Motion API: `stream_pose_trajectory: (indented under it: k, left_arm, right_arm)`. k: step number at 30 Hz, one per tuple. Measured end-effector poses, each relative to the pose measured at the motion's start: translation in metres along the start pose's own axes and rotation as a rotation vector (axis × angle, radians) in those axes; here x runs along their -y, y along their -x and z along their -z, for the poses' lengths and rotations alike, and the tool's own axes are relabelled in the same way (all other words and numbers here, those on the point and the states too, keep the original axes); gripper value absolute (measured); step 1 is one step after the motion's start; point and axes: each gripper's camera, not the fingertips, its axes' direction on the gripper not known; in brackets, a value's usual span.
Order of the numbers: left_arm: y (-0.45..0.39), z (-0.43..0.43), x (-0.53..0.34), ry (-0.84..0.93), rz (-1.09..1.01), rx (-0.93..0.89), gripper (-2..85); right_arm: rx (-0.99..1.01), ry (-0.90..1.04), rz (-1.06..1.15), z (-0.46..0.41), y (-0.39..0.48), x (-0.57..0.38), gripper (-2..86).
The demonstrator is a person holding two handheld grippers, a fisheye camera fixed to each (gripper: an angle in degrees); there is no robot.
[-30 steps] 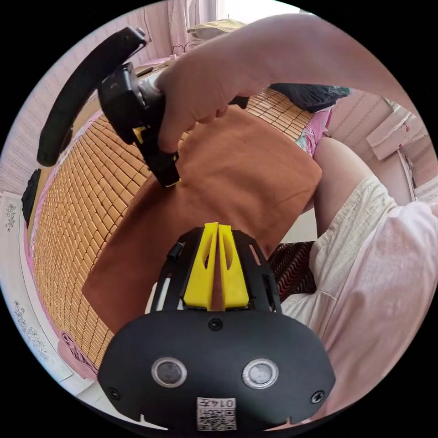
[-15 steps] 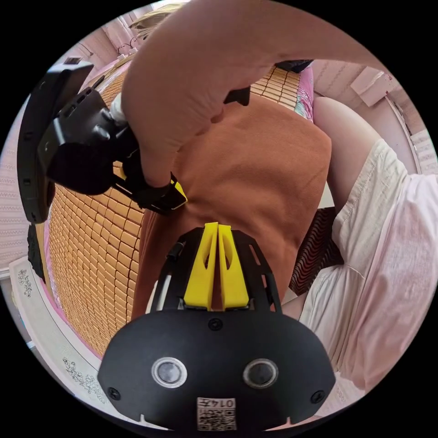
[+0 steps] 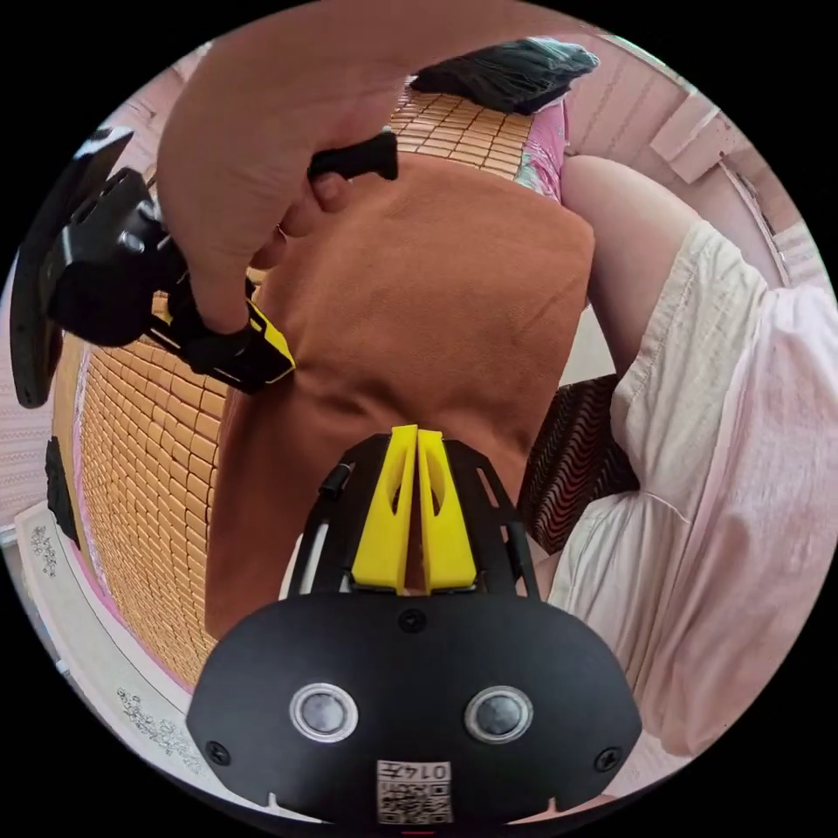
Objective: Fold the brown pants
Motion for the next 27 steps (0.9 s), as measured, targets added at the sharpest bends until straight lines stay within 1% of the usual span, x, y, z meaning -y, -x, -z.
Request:
stream_pose_trajectory:
  k: [1, 3, 4, 5, 6, 8, 10, 11, 13, 15, 16, 18, 19, 21, 22, 24, 27]
  left_arm:
    - [-0.001, 0.002, 0.003, 0.004, 0.012, -0.011, -1.0]
    - [-0.018, 0.004, 0.006, -0.017, -0.043, -0.007, -1.0]
    - [-0.029, -0.007, 0.009, 0.020, -0.058, 0.013, -1.0]
    - [-0.033, -0.016, 0.010, 0.044, -0.056, 0.035, -1.0]
    - [-0.039, -0.025, 0.011, 0.025, -0.036, 0.069, -1.0]
    - [-0.039, -0.026, 0.014, 0.033, -0.010, 0.073, -1.0]
    - [-0.041, -0.014, 0.010, -0.005, -0.009, 0.041, -1.0]
    - [-0.042, -0.010, 0.008, -0.019, -0.003, 0.033, -1.0]
    - [-0.043, -0.002, 0.003, -0.048, 0.039, 0.013, -1.0]
    - [-0.047, 0.004, 0.004, -0.090, 0.031, -0.022, -0.9]
    - [-0.051, 0.006, 0.009, -0.119, 0.002, -0.043, -0.9]
    - [-0.059, 0.008, 0.021, -0.155, -0.066, -0.064, -0.8]
    - [-0.063, 0.009, 0.031, -0.176, -0.103, -0.074, -0.7]
    - [-0.068, 0.010, 0.047, -0.190, -0.157, -0.095, -0.2]
    - [-0.072, 0.012, 0.058, -0.194, -0.181, -0.093, 0.2]
    - [-0.079, 0.014, 0.072, -0.203, -0.220, -0.066, 0.9]
    - [-0.087, 0.015, 0.088, -0.218, -0.252, -0.003, 1.4]
  right_arm:
    - [-0.001, 0.000, -0.004, 0.002, -0.001, -0.003, -0.9]
    - [-0.017, -0.012, -0.016, 0.008, -0.004, -0.020, -0.9]
    - [-0.025, -0.017, -0.018, 0.010, -0.004, -0.024, -0.9]
    - [-0.041, -0.024, -0.018, 0.013, -0.004, -0.032, -0.9]
    - [-0.055, -0.019, -0.010, 0.017, -0.005, -0.039, -0.9]
    - [-0.065, -0.001, 0.034, 0.025, -0.009, -0.050, -0.9]
    - [-0.047, -0.015, 0.085, 0.037, -0.016, -0.068, -0.8]
    - [-0.004, -0.043, 0.107, 0.048, -0.024, -0.088, -0.8]
    - [0.064, -0.150, 0.104, 0.067, -0.039, -0.138, -0.6]
    - [0.097, -0.323, -0.008, 0.090, -0.070, -0.228, -0.2]
    - [0.105, -0.361, -0.049, 0.094, -0.079, -0.252, 0.1]
    - [0.155, -0.441, -0.226, 0.096, -0.113, -0.349, 1.8]
    - [0.177, -0.449, -0.272, 0.094, -0.120, -0.371, 2.4]
    - [0.295, -0.424, -0.419, 0.072, -0.145, -0.448, 9.6]
    - [0.330, -0.408, -0.444, 0.065, -0.149, -0.462, 10.7]
    - [0.451, -0.312, -0.492, 0.032, -0.159, -0.502, 12.7]
    - [0.564, -0.233, -0.543, -0.002, -0.172, -0.524, 14.5]
